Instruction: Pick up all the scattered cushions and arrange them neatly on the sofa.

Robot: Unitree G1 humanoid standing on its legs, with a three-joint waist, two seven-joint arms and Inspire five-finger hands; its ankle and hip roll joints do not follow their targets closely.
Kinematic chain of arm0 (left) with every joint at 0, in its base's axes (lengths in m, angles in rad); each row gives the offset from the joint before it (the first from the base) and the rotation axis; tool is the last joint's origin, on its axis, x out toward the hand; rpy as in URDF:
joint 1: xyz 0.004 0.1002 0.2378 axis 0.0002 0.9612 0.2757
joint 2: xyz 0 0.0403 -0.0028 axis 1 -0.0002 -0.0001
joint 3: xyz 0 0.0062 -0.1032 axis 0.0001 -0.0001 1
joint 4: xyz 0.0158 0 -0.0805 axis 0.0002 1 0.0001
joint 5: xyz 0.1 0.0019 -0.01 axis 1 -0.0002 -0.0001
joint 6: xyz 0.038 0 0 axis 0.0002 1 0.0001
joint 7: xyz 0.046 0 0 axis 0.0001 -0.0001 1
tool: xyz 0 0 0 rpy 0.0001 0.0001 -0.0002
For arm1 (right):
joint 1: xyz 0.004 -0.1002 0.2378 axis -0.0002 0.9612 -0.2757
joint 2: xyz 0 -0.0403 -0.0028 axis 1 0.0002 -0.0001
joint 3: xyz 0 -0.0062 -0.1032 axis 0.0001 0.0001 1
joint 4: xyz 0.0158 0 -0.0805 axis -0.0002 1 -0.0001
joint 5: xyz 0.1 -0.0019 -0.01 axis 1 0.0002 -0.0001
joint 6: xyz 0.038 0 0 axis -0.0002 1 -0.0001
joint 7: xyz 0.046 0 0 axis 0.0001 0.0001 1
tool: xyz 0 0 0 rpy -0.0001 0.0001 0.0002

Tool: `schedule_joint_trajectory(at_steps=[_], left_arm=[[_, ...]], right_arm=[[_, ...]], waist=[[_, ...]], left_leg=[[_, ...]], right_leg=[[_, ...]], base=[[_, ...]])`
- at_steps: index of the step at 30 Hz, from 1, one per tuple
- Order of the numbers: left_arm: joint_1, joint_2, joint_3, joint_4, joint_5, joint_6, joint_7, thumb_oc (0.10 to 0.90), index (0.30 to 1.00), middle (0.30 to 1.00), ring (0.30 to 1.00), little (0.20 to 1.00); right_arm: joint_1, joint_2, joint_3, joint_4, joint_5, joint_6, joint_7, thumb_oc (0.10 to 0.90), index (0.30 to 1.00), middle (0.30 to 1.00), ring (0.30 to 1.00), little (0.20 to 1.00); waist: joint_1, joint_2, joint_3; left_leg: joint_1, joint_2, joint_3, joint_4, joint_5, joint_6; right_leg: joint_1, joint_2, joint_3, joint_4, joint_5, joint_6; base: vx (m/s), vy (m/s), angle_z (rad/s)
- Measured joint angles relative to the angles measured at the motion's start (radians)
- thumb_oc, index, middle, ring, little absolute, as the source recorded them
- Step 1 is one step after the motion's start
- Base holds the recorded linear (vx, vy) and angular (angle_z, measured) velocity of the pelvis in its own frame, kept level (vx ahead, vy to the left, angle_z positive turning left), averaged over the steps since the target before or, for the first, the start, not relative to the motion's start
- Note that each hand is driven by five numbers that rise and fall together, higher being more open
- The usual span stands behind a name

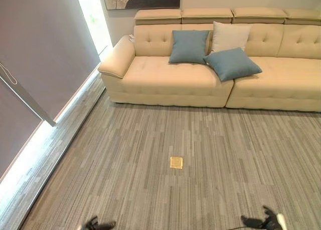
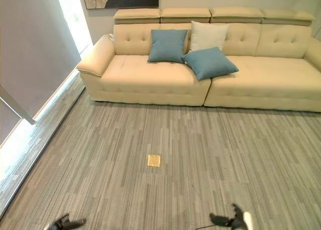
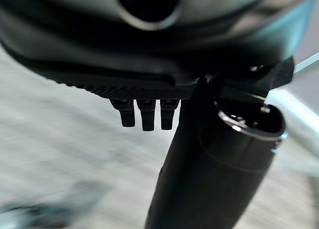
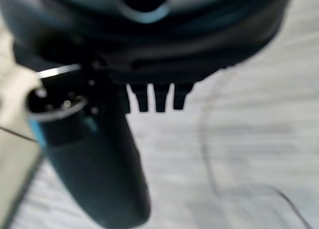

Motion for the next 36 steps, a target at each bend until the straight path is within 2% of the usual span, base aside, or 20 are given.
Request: schedule_joint_trajectory(at_steps=[3,6,9,13,15,17,18,20,22,24,26,27,29,30,31,32,33,34,35,36], left_arm=[[0.033,-0.048,-0.036,0.039,0.046,0.01,0.024,0.8,0.9,0.9,0.9,0.9],[0.056,-0.059,-0.081,0.035,0.067,0.023,0.058,0.8,0.9,0.9,0.9,0.9],[0.057,-0.049,-0.139,0.027,0.075,0.024,0.094,0.8,0.9,0.9,0.9,0.9],[0.029,-0.032,-0.261,-0.045,0.078,0.024,0.136,0.8,0.9,0.9,0.9,0.9],[0.002,-0.026,-0.293,-0.051,0.098,0.021,0.146,0.8,0.9,0.9,0.9,0.9],[-0.021,-0.025,-0.332,-0.047,0.125,0.022,0.157,0.8,0.9,0.9,0.9,0.9],[-0.034,-0.029,-0.332,-0.051,0.134,0.022,0.157,0.8,0.9,0.9,0.9,0.9],[-0.059,-0.04,-0.358,-0.07,0.146,0.008,0.159,0.8,0.9,0.9,0.9,0.9],[-0.055,-0.04,-0.367,-0.088,0.167,0.002,0.16,0.8,0.9,0.9,0.9,0.9],[-0.062,-0.01,-0.368,-0.098,0.176,-0.007,0.149,0.8,0.9,0.9,0.9,0.9],[-0.058,0.012,-0.357,-0.125,0.174,-0.02,0.145,0.8,0.9,0.9,0.9,0.9],[-0.052,0.018,-0.36,-0.142,0.177,-0.033,0.145,0.8,0.9,0.9,0.9,0.9],[-0.052,0.014,-0.358,-0.149,0.183,-0.035,0.143,0.8,0.9,0.9,0.9,0.9],[-0.06,0.015,-0.357,-0.154,0.182,-0.036,0.141,0.8,0.9,0.9,0.9,0.9],[-0.049,0.017,-0.34,-0.175,0.177,-0.034,0.133,0.8,0.9,0.9,0.9,0.9],[-0.025,0.022,-0.274,-0.209,0.167,-0.058,0.064,0.8,0.9,0.9,0.9,0.9],[-0.055,0.007,-0.281,-0.186,0.152,-0.064,0.052,0.8,0.9,0.9,0.9,0.9],[-0.068,0.018,-0.256,-0.175,0.151,-0.064,0.052,0.8,0.9,0.9,0.9,0.9],[-0.069,0.021,-0.244,-0.181,0.15,-0.063,0.044,0.8,0.9,0.9,0.9,0.9],[-0.074,0.031,-0.25,-0.172,0.148,-0.062,0.024,0.8,0.9,0.9,0.9,0.9]], right_arm=[[-0.005,0.085,0.06,0.025,0.047,-0.014,0.008,0.8,0.9,0.9,0.9,0.9],[-0.008,0.083,0.101,0.036,0.091,-0.025,-0.022,0.8,0.9,0.9,0.9,0.9],[-0.014,0.084,0.141,0.038,0.142,-0.042,-0.043,0.8,0.9,0.9,0.9,0.9],[-0.113,0.093,0.234,0.073,0.195,-0.061,-0.113,0.8,0.9,0.9,0.9,0.9],[-0.193,0.132,0.28,0.12,0.202,-0.06,-0.12,0.8,0.9,0.9,0.9,0.9],[-0.299,0.197,0.309,0.223,0.231,-0.06,-0.127,0.8,0.9,0.9,0.9,0.9],[-0.313,0.207,0.305,0.234,0.241,-0.063,-0.128,0.8,0.9,0.9,0.9,0.9],[-0.334,0.213,0.28,0.312,0.267,-0.077,-0.118,0.8,0.9,0.9,0.9,0.9],[-0.357,0.208,0.21,0.378,0.307,-0.074,-0.096,0.8,0.9,0.9,0.9,0.9],[-0.365,0.203,0.169,0.406,0.319,-0.083,-0.072,0.8,0.9,0.9,0.9,0.9],[-0.354,0.158,0.158,0.452,0.315,-0.085,-0.038,0.8,0.9,0.9,0.9,0.9],[-0.336,0.123,0.16,0.484,0.313,-0.082,-0.037,0.8,0.9,0.9,0.9,0.9],[-0.313,0.083,0.157,0.508,0.313,-0.08,-0.043,0.8,0.9,0.9,0.9,0.9],[-0.283,0.048,0.15,0.509,0.314,-0.071,-0.046,0.8,0.9,0.9,0.9,0.9],[-0.244,0.0,0.114,0.477,0.322,-0.029,-0.024,0.8,0.9,0.9,0.9,0.9],[-0.195,-0.11,-0.001,0.382,0.375,0.068,0.173,0.8,0.9,0.9,0.9,0.9],[-0.196,-0.178,-0.017,0.41,0.384,0.024,0.172,0.8,0.9,0.9,0.9,0.9],[-0.177,-0.245,0.005,0.438,0.366,-0.029,0.119,0.8,0.9,0.9,0.9,0.9],[-0.18,-0.294,0.003,0.471,0.345,-0.028,0.129,0.8,0.9,0.9,0.9,0.9],[-0.195,-0.351,-0.003,0.512,0.33,-0.028,0.133,0.8,0.9,0.9,0.9,0.9]], waist=[[0.003,0.002,-0.006],[0.029,-0.005,-0.026],[0.029,-0.016,-0.047],[0.026,-0.011,-0.039],[0.032,-0.004,-0.026],[0.028,0.01,-0.017],[0.027,0.014,-0.015],[0.039,0.04,-0.003],[0.054,0.047,0.002],[0.056,-0.005,0.016],[0.072,-0.046,0.04],[0.09,-0.048,0.045],[0.083,-0.039,0.044],[0.076,-0.035,0.047],[0.067,-0.048,0.05],[0.055,-0.05,0.052],[0.062,-0.035,0.059],[0.063,-0.038,0.063],[0.063,-0.039,0.062],[0.07,-0.039,0.062]], left_leg=[[-0.013,0.001,0.001,0.0,-0.005,0.001],[-0.024,-0.002,0.004,-0.003,-0.005,0.002],[-0.032,-0.002,0.002,-0.003,-0.002,0.002],[-0.053,0.004,0.024,0.001,0.01,0.01],[-0.054,0.01,0.059,0.001,0.014,0.012],[-0.064,0.011,0.081,0.0,0.006,0.006],[-0.065,0.014,0.079,0.001,0.01,0.001],[-0.062,0.026,0.068,0.012,0.007,-0.014],[-0.075,0.04,0.071,0.062,-0.014,-0.048],[-0.144,0.032,0.056,0.214,-0.016,-0.08],[-0.246,0.021,0.013,0.468,-0.007,-0.086],[-0.287,0.028,-0.016,0.565,-0.001,-0.079],[-0.3,0.042,-0.027,0.568,-0.006,-0.077],[-0.314,0.062,-0.026,0.516,-0.005,-0.076],[-0.321,0.074,-0.028,0.429,-0.005,-0.103],[-0.352,0.077,-0.025,0.406,-0.022,-0.161],[-0.382,0.079,-0.031,0.382,-0.013,-0.134],[-0.382,0.083,-0.035,0.307,-0.001,-0.141],[-0.371,0.091,-0.034,0.215,0.009,-0.128],[-0.382,0.097,-0.035,0.17,0.052,-0.121]], right_leg=[[-0.01,0.001,-0.004,0.0,0.006,-0.008],[-0.024,-0.004,-0.004,0.0,0.011,-0.009],[-0.031,-0.004,-0.006,0.001,0.014,-0.011],[-0.12,-0.002,-0.013,0.127,-0.007,0.007],[-0.18,-0.023,-0.085,0.215,-0.055,0.021],[-0.229,-0.059,-0.159,0.274,-0.067,0.029],[-0.232,-0.058,-0.168,0.277,-0.069,0.027],[-0.216,-0.045,-0.17,0.273,-0.079,0.001],[-0.218,-0.032,-0.168,0.293,-0.103,-0.023],[-0.216,-0.049,-0.158,0.304,-0.127,-0.06],[-0.185,-0.052,-0.115,0.287,-0.117,-0.087],[-0.157,-0.044,-0.087,0.262,-0.103,-0.1],[-0.122,-0.032,-0.079,0.22,-0.098,-0.102],[-0.099,-0.015,-0.057,0.187,-0.096,-0.103],[-0.083,-0.006,-0.021,0.163,-0.084,-0.115],[-0.112,-0.006,-0.012,0.175,-0.07,-0.139],[-0.09,-0.004,-0.006,0.157,-0.082,-0.119],[-0.075,0.006,0.002,0.145,-0.074,-0.112],[-0.057,0.018,0.006,0.128,-0.069,-0.11],[-0.032,0.029,0.005,0.108,-0.068,-0.116]], base=[[0.02,0.014,0.03],[0.05,0.037,-0.03],[0.02,0.035,0.01],[-0.02,0.008,-0.15],[0.11,-0.132,-0.45],[0.15,-0.207,-0.38],[0.22,-0.318,-0.12],[0.2,-0.351,0.15],[0.14,-0.37,0.0],[0.13,-0.331,0.06],[0.16,-0.179,-0.32],[0.25,-0.064,-0.72],[0.3,-0.035,-0.45],[0.22,-0.08,-0.46],[0.23,-0.091,-0.75],[0.32,0.06,-0.77],[0.47,0.106,-0.46],[0.37,0.092,-0.23],[0.4,0.142,-0.29],[0.41,0.179,-0.39]])
